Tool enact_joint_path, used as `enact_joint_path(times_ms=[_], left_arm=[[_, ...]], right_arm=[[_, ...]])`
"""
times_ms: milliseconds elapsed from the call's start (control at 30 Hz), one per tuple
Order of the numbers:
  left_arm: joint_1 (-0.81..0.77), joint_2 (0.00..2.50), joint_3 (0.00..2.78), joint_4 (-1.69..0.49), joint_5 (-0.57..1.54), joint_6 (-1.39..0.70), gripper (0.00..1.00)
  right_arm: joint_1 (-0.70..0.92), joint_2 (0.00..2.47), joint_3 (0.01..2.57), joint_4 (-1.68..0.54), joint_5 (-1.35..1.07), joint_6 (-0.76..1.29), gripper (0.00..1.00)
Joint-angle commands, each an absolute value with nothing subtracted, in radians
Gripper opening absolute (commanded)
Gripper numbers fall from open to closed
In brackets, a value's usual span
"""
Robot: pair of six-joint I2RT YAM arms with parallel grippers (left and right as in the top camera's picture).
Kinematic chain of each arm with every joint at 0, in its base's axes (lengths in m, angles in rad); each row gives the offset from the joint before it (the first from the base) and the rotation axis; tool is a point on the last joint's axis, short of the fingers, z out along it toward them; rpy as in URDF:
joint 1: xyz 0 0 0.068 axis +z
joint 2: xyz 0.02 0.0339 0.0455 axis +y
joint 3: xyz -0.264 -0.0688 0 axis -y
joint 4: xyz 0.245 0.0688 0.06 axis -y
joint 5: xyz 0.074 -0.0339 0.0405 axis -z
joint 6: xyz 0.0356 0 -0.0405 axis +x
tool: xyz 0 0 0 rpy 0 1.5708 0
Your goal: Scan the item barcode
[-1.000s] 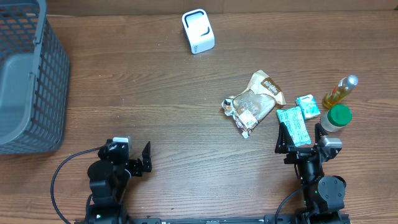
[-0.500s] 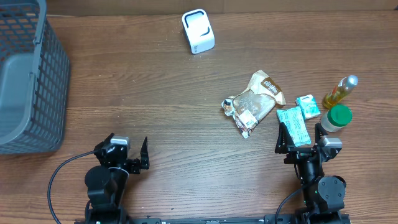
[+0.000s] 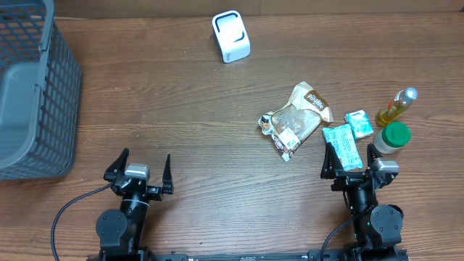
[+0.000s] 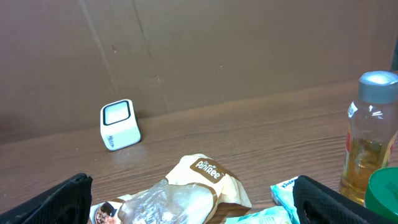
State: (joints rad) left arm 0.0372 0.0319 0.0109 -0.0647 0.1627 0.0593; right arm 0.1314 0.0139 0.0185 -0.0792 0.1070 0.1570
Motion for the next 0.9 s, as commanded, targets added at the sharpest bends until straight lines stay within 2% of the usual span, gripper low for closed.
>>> enact_joint_path(times_ms=[0, 233, 867], left_arm=[[0.019, 0.003, 0.004, -0.072, 0.116, 0.082, 1.0], [0.018, 0.003, 0.004, -0.078, -0.005, 0.083, 1.0], [0.019, 0.004, 0.005, -0.078, 0.0, 0.083, 1.0]], right_arm=[[0.129, 0.003, 0.008, -0.073, 0.102, 0.152, 1.0], [0.129, 0.003, 0.008, -0.073, 0.102, 0.152, 1.0], [0.129, 0.003, 0.008, -0.073, 0.102, 0.152, 1.0]])
